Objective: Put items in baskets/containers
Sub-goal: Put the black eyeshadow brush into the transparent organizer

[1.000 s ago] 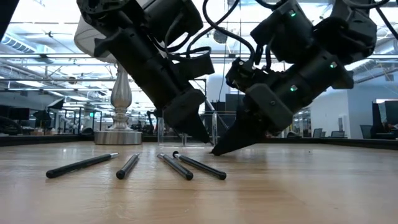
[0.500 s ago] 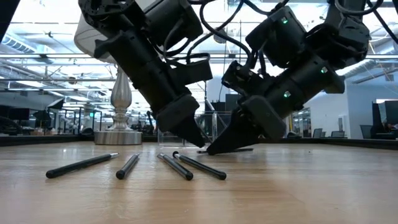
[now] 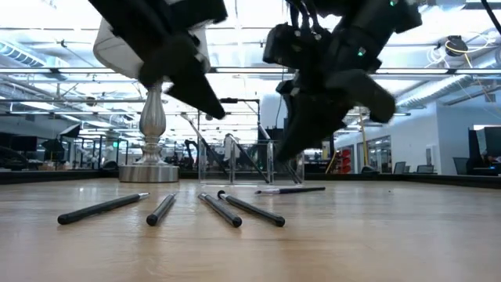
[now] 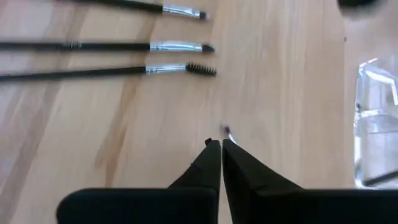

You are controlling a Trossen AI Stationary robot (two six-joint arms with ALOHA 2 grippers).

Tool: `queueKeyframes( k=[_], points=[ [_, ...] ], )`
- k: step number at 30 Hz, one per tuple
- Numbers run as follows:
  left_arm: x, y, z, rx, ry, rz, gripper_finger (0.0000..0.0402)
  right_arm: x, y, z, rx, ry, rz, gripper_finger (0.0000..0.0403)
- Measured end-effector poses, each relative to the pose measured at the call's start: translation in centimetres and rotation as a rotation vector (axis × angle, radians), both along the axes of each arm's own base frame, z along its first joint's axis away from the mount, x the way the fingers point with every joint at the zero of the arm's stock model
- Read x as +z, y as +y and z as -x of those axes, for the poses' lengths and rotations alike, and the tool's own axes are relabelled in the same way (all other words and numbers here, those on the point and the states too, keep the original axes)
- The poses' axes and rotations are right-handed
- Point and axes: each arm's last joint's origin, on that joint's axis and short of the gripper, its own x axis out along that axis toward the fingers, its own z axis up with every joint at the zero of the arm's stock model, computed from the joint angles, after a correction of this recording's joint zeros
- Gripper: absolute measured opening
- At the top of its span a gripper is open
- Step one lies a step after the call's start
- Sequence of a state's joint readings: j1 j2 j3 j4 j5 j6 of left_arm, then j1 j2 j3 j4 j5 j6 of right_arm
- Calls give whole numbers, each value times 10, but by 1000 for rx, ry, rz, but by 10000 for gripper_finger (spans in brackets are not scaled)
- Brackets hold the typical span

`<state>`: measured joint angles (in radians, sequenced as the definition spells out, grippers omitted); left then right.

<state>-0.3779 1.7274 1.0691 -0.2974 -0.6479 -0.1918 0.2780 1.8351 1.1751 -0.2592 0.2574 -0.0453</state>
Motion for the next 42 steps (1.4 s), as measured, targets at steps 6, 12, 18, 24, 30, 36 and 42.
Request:
queueKeyframes(
  k=[6, 12, 18, 24, 30, 36, 42],
  points=[
    [7, -22, 20, -18, 19, 39, 31, -1, -12, 1, 120, 99, 6, 70],
    [8, -35, 26, -35, 2, 66, 18, -1, -26, -1, 147, 108, 106, 146],
    [8, -40, 28, -13, -18, 101, 5, 0, -49, -7, 153, 93, 94, 167],
    [8, -45, 31, -2, -32, 130, 33, 0, -67, -10, 178, 94, 39, 155],
    [7, -50, 36, 13, -29, 151, 41, -6, -65, -7, 244, 111, -15, 154],
    [7, -54, 39, 22, -36, 163, 42, -29, -64, -12, 248, 152, -6, 153],
    [7, -53, 39, 23, -36, 162, 42, -47, -70, -21, 236, 139, 16, 146]
  ],
)
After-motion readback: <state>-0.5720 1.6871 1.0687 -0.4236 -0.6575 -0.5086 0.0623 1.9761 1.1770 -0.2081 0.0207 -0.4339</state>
